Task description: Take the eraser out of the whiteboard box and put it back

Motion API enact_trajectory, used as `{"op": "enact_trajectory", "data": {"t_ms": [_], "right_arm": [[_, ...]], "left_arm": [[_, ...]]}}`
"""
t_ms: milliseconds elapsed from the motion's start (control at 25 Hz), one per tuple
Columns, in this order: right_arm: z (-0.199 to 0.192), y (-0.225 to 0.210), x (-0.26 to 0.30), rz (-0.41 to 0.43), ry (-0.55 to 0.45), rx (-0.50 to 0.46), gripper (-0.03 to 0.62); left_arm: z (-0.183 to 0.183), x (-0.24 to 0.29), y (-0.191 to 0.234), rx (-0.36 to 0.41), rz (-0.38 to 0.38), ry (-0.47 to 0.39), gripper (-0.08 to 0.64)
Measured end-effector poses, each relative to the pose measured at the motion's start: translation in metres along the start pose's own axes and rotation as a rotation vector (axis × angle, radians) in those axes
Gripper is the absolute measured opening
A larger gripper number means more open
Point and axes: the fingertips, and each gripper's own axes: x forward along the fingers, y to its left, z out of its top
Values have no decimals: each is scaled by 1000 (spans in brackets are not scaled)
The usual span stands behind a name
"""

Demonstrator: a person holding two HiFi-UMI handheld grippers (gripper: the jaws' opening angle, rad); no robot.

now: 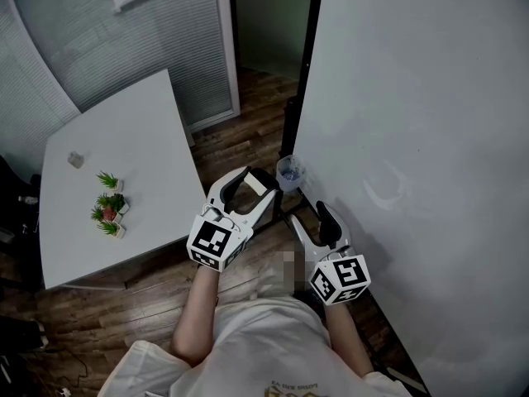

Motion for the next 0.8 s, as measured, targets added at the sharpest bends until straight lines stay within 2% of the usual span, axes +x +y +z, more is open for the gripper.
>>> {"op": "enact_trajectory", "data": {"t_ms": [800], "right_arm": [[-5,-1,6,-20,0,3,268]], "left_arm": [[1,8,4,8,-30,-14,258]]}}
